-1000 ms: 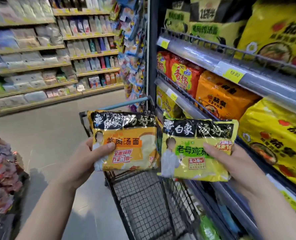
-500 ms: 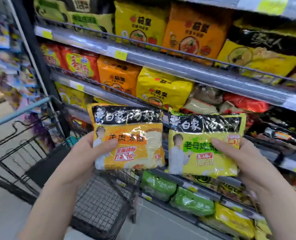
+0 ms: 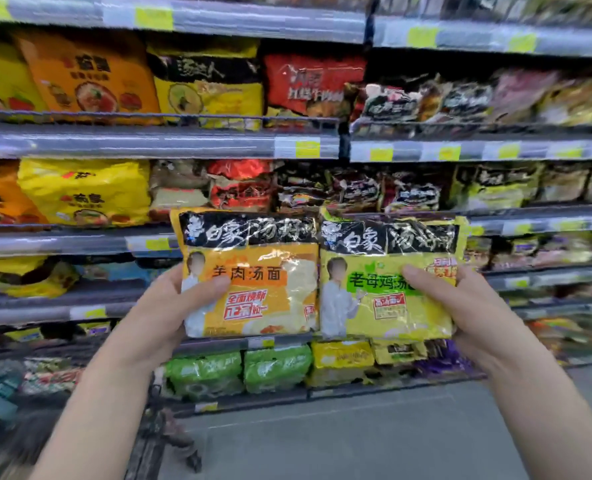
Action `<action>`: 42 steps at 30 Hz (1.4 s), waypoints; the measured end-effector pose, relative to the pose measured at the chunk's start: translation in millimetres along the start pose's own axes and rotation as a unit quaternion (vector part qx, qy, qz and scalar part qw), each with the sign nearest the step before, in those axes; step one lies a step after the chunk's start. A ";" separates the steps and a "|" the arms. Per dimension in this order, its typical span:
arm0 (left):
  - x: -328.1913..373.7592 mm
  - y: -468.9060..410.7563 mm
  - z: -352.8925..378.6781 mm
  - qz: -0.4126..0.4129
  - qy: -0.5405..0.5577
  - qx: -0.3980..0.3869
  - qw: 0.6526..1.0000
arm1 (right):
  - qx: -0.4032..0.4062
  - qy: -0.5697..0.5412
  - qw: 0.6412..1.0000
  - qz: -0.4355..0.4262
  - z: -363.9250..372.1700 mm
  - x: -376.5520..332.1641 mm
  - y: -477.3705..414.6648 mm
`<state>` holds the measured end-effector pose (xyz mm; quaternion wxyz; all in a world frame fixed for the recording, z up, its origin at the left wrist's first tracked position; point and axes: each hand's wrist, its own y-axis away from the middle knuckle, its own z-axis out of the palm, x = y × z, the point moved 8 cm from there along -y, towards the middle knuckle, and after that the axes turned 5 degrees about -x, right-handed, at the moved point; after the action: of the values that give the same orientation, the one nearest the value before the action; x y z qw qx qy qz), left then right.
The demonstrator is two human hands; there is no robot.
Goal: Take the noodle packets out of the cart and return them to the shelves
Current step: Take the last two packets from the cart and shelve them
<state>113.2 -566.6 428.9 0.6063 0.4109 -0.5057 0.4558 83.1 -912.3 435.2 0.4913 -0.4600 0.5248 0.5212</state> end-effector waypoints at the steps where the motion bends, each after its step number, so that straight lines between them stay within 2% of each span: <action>1: -4.1 -1.6 23.3 -0.006 -0.001 -0.010 1.000 | 0.014 -0.003 1.000 -0.001 -24.5 0.5 10.4; 4: -19.4 -4.0 92.0 -0.015 0.006 -0.037 0.999 | 0.042 -0.031 0.999 -0.015 -97.2 -1.0 47.8; 10: -39.0 2.7 243.1 -0.012 -0.024 -0.074 0.997 | 0.076 -0.004 0.997 -0.031 -229.7 9.0 122.6; 16: -51.2 -9.5 354.2 0.011 -0.032 -0.162 0.986 | 0.124 -0.038 0.991 -0.044 -330.6 9.0 183.5; 21: -60.6 -45.5 425.3 -0.012 -0.020 -0.191 0.981 | 0.183 -0.063 0.979 -0.058 -400.6 14.7 210.9; 24: -66.6 -68.9 470.5 -0.025 -0.028 -0.211 0.977 | 0.213 -0.082 0.971 -0.068 -439.8 15.9 211.8; 29: -75.1 -120.6 556.7 0.003 -0.025 -0.258 0.966 | 0.260 -0.067 0.960 -0.083 -516.7 1.9 195.0; 34: -100.2 -213.4 621.6 -0.036 -0.010 -0.272 0.962 | 0.282 -0.048 0.954 -0.094 -591.7 -18.2 155.6; 42: -76.5 -297.9 752.7 -0.003 0.013 -0.300 0.954 | 0.307 -0.025 0.947 -0.086 -710.3 -49.4 81.3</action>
<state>216.4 -1372.6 455.7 0.7096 0.2062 -0.6098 0.2865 -18.8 -1620.7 473.5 0.6649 -0.3173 0.6051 0.3018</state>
